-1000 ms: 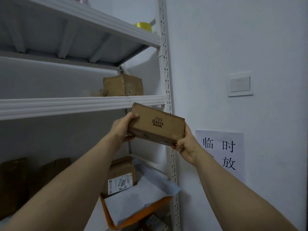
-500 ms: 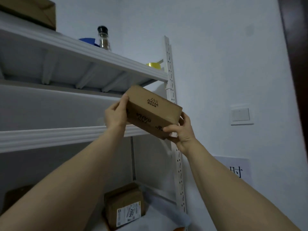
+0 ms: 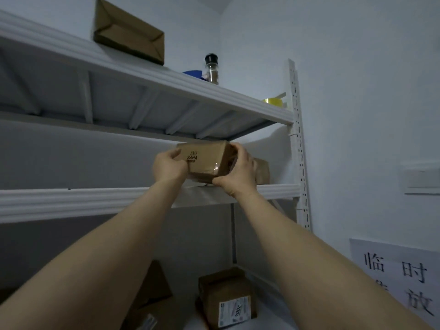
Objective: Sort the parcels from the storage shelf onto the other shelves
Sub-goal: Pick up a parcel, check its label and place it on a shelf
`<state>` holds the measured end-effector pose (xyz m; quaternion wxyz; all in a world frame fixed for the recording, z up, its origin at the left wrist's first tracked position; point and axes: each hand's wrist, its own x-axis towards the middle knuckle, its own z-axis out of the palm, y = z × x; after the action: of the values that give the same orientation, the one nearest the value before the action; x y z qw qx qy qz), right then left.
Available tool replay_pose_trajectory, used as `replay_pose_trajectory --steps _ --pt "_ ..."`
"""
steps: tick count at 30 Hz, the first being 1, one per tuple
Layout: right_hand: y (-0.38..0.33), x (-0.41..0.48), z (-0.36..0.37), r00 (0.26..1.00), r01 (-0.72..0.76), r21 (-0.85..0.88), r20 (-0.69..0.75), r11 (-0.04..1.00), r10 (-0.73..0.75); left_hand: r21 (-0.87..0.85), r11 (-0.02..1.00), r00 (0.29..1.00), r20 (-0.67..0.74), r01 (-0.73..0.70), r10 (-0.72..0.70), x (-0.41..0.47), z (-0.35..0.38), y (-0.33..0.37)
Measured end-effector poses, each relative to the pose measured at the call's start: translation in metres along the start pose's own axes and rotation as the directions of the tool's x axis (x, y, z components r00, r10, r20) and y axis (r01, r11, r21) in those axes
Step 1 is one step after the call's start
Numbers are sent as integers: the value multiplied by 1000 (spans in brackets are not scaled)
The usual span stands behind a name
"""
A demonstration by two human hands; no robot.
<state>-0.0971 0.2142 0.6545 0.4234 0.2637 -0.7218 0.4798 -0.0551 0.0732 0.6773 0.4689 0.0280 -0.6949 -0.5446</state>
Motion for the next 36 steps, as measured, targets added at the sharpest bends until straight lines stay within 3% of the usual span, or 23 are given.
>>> replay_pose_trajectory --steps 6,13,18,22,25,27,36 --pt "-16 -4 35 989 99 -299 133 949 -61 216 976 999 42 -22 14 10 -21 -11" --pt "-23 -3 52 970 20 -521 218 853 111 269 962 996 84 -35 13 18 -24 -20" --pt "-25 -12 53 918 -18 -451 347 892 193 237 966 988 140 -101 69 8 -21 -21" --pt "-25 -36 49 960 -49 -410 231 911 155 190 965 975 161 -182 153 -8 -24 -24" --pt "-27 -56 46 983 -107 -366 99 924 153 183 966 974 171 -182 151 -21 -28 -28" --pt "-28 -69 45 976 -148 -365 94 919 194 201 965 974 185 -169 132 -33 -32 -31" --pt "-37 -129 54 869 -132 -386 398 913 294 294 954 981 194 -61 3 -79 -72 -55"
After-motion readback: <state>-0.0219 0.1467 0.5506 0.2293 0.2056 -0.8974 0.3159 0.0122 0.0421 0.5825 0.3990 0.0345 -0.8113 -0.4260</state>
